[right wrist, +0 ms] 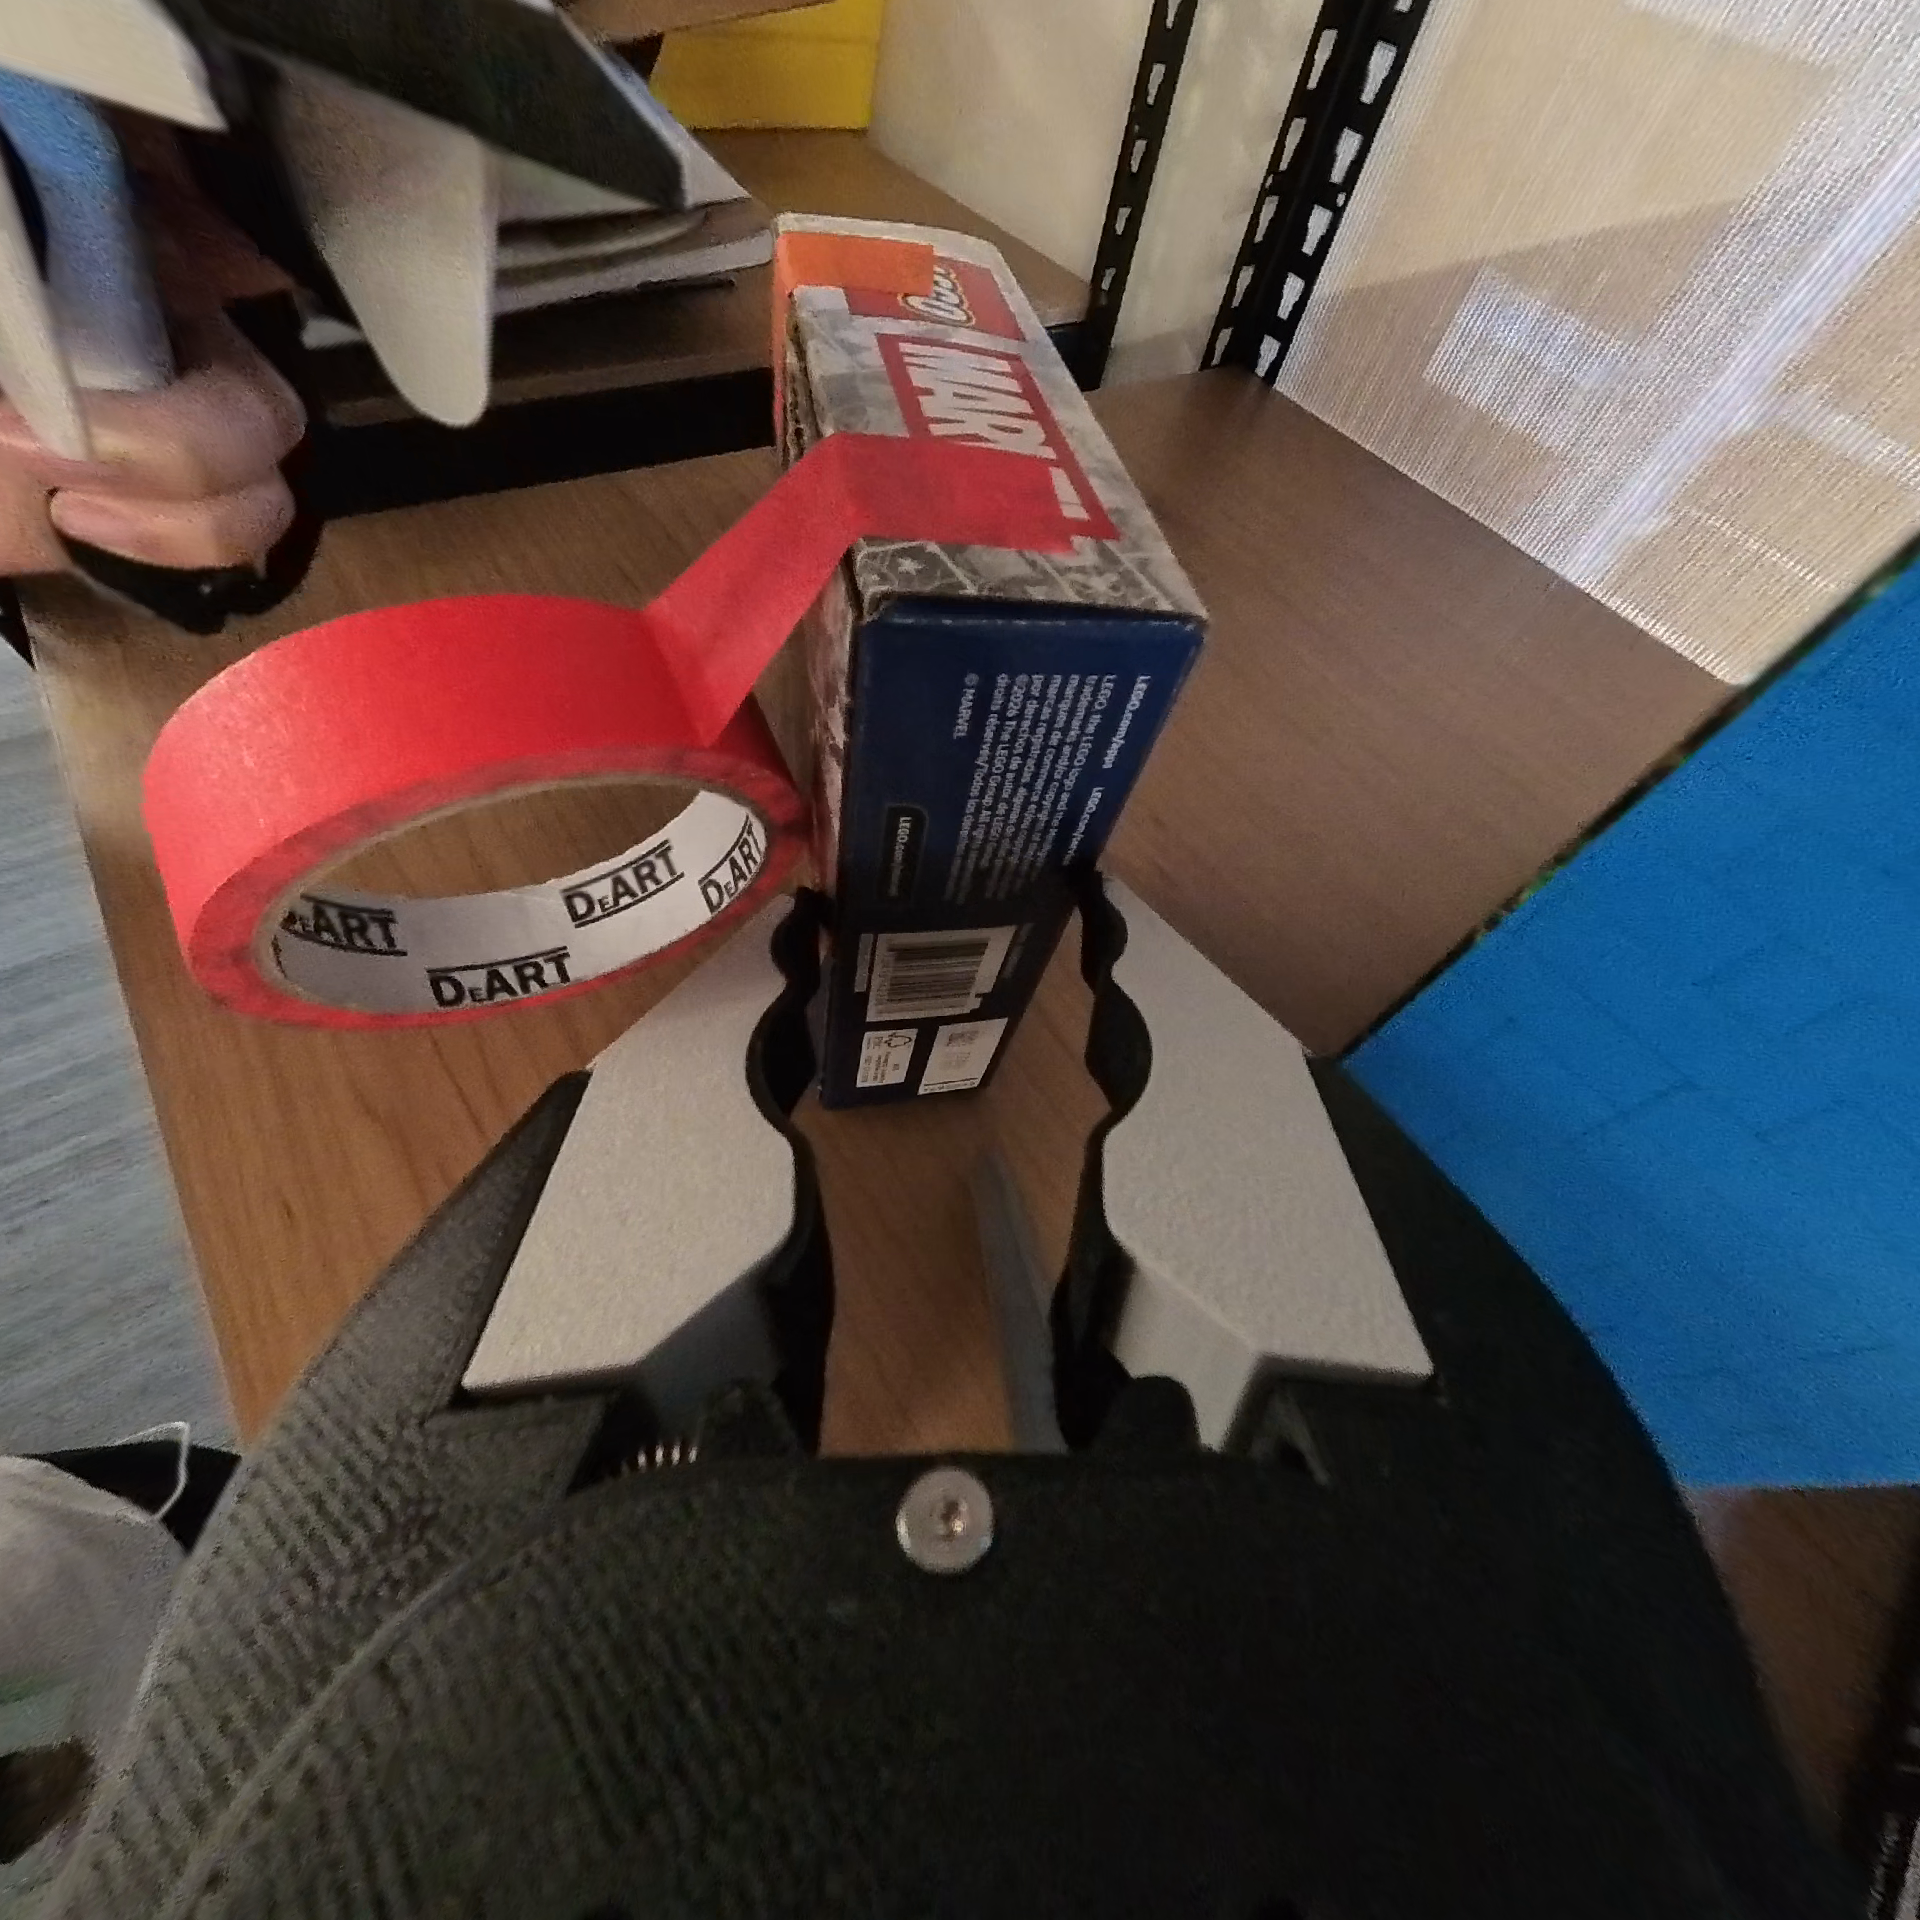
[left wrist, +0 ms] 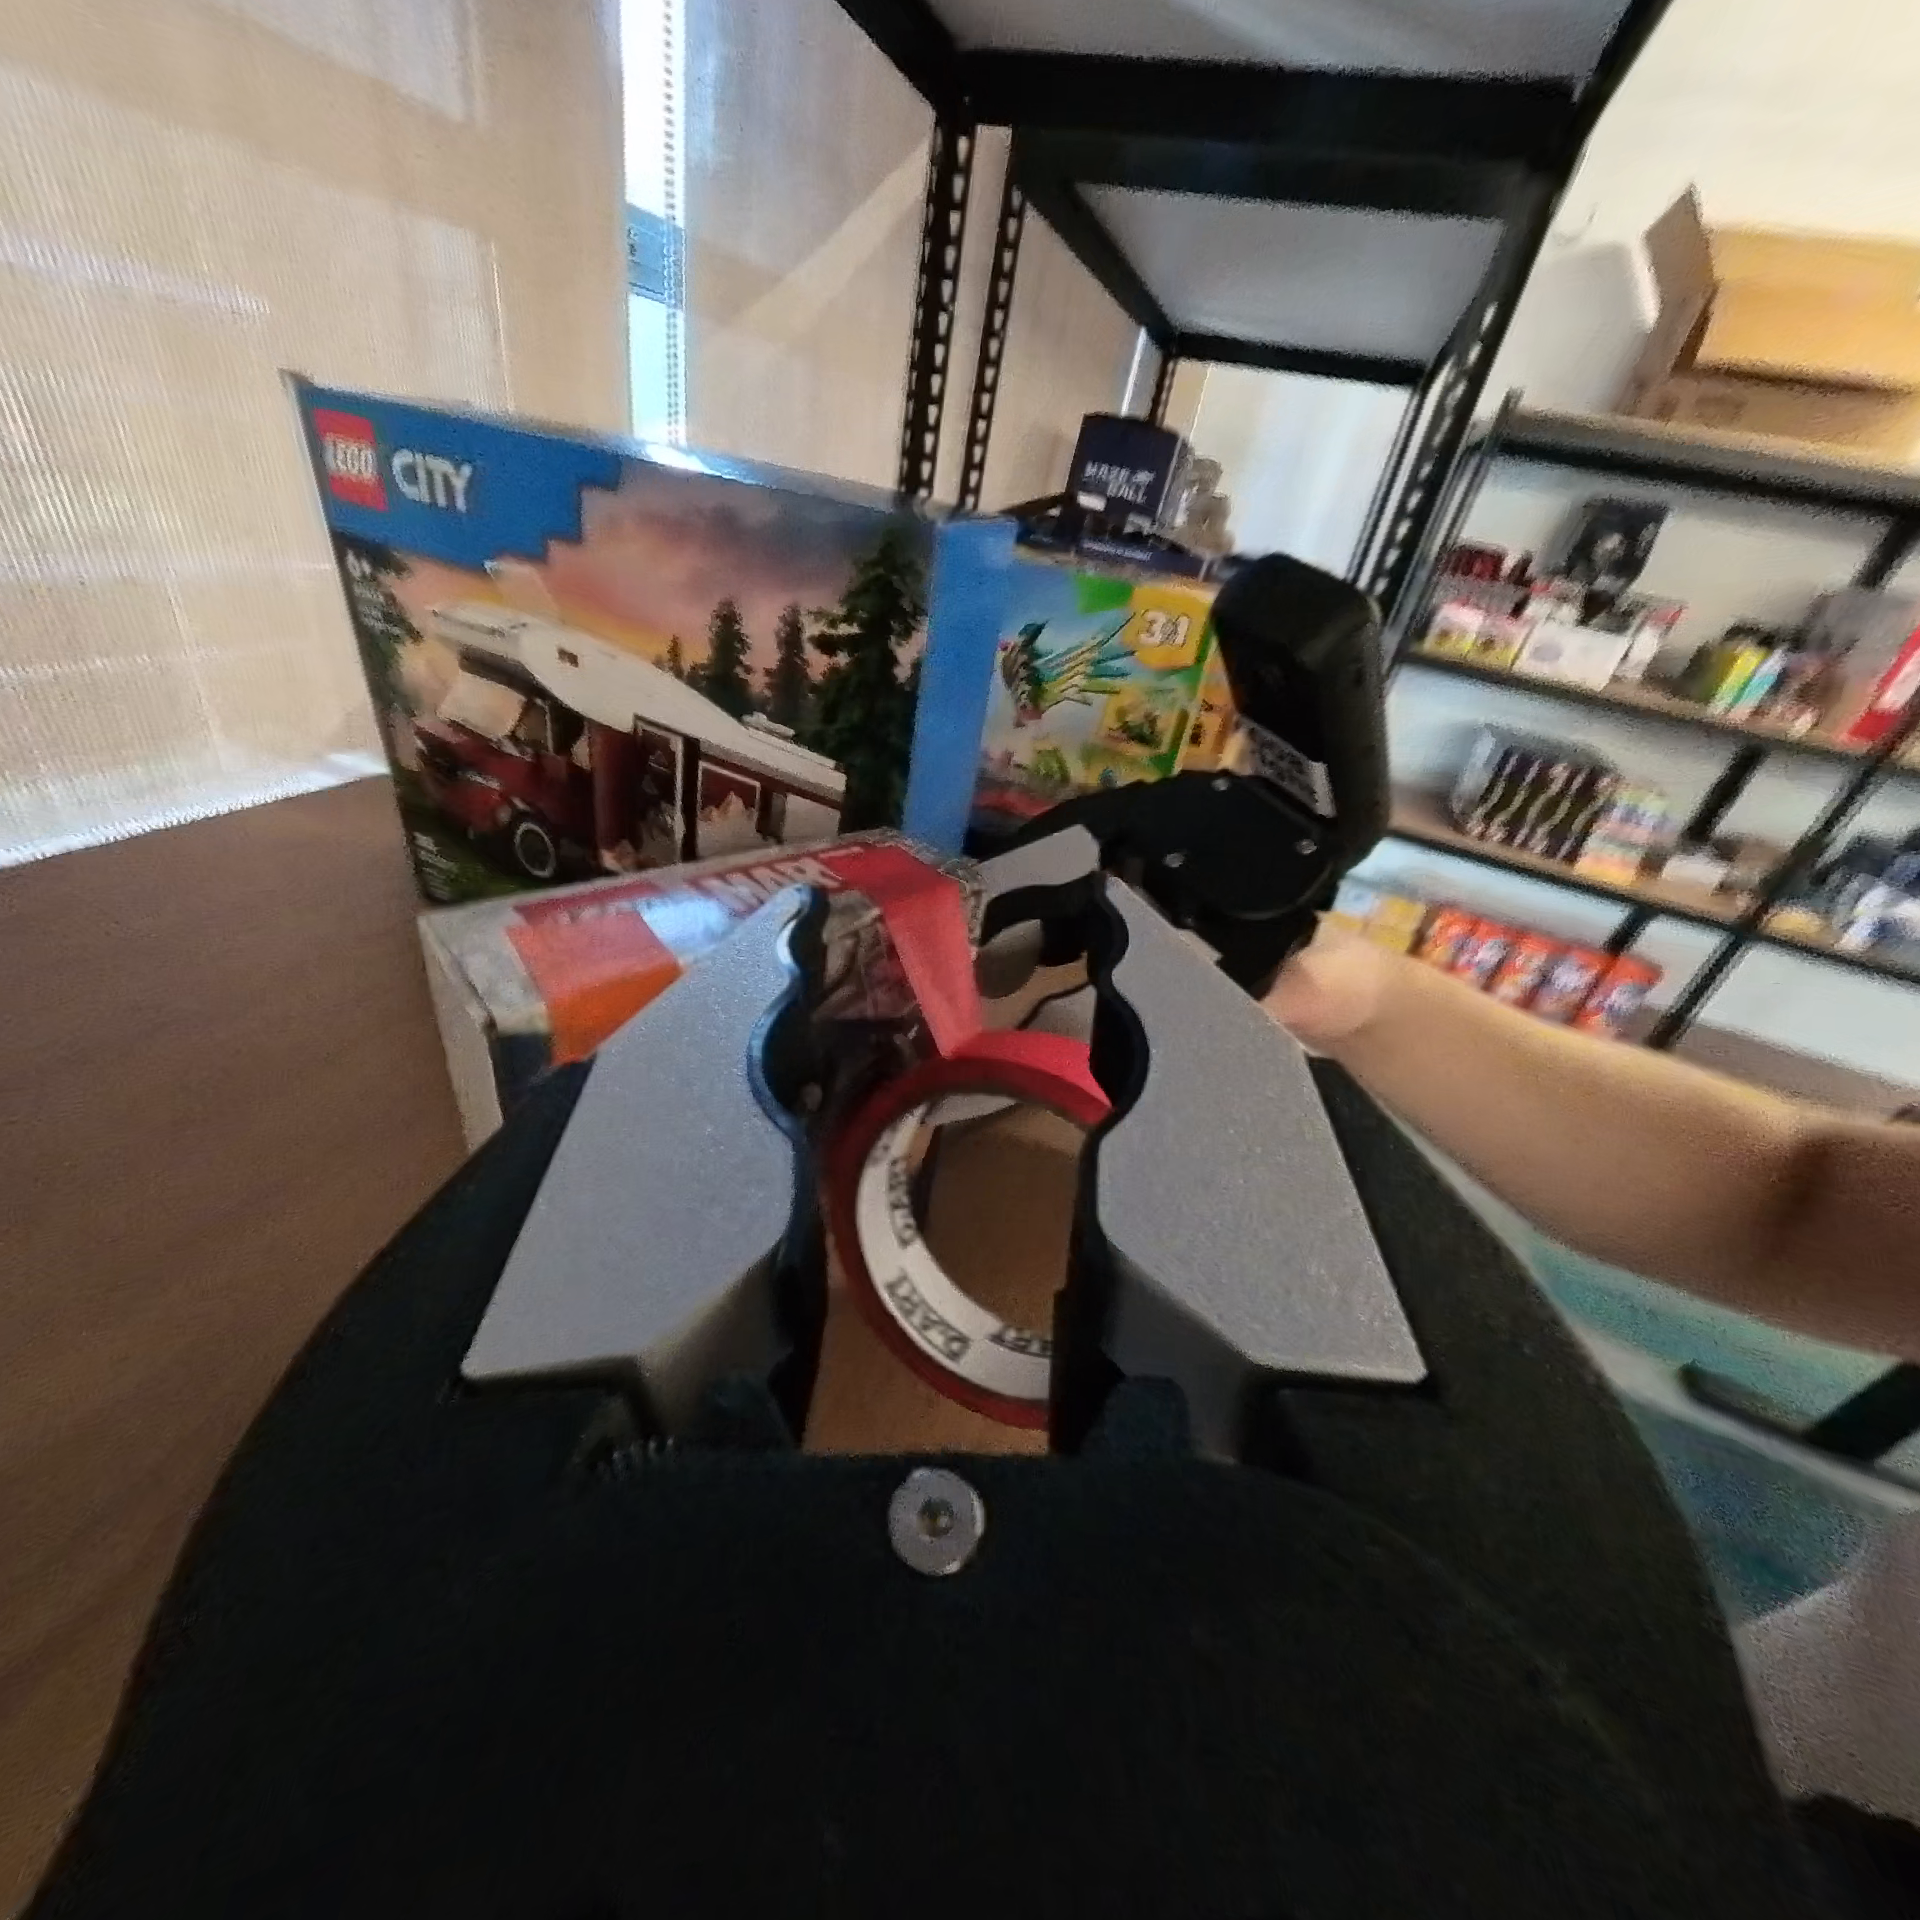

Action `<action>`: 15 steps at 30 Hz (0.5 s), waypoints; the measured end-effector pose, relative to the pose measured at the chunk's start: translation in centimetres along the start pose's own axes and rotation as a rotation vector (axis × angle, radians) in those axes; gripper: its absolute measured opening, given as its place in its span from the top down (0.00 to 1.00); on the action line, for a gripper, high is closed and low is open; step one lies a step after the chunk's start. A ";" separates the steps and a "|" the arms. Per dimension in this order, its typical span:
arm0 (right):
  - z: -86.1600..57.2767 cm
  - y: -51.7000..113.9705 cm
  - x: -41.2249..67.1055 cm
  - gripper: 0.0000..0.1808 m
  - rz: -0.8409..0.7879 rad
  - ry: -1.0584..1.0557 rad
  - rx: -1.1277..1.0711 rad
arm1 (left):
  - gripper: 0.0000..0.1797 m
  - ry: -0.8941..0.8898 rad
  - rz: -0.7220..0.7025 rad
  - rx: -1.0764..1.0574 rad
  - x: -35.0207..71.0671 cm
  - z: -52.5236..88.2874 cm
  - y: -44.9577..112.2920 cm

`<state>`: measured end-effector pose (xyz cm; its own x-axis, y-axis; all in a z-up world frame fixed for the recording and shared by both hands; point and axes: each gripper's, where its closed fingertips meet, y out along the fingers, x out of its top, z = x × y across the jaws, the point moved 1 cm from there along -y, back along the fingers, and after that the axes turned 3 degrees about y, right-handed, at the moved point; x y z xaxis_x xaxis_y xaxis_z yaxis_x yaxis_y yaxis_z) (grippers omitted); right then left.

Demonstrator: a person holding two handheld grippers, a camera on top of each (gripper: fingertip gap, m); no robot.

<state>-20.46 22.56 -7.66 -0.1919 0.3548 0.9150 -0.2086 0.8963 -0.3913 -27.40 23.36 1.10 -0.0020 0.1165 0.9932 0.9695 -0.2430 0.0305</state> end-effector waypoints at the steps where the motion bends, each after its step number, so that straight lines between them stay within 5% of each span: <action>1: -0.1 0.0 0.0 0.73 -0.003 -0.002 0.001 | 0.71 0.042 0.021 0.018 0.1 0.3 0.5; 9: -2.0 -7.8 0.5 0.76 -0.076 0.017 -0.085 | 0.70 0.007 0.123 0.010 -1.4 1.7 3.2; 15: -3.3 -15.1 -10.4 0.79 0.374 0.148 0.000 | 0.74 -0.053 0.115 -0.018 -1.2 2.2 3.4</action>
<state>-12.11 6.22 -10.95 -0.1143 0.6913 0.7134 -0.1504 0.6978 -0.7003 -23.61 24.53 -0.28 0.1225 0.1379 0.9828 0.9579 -0.2754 -0.0808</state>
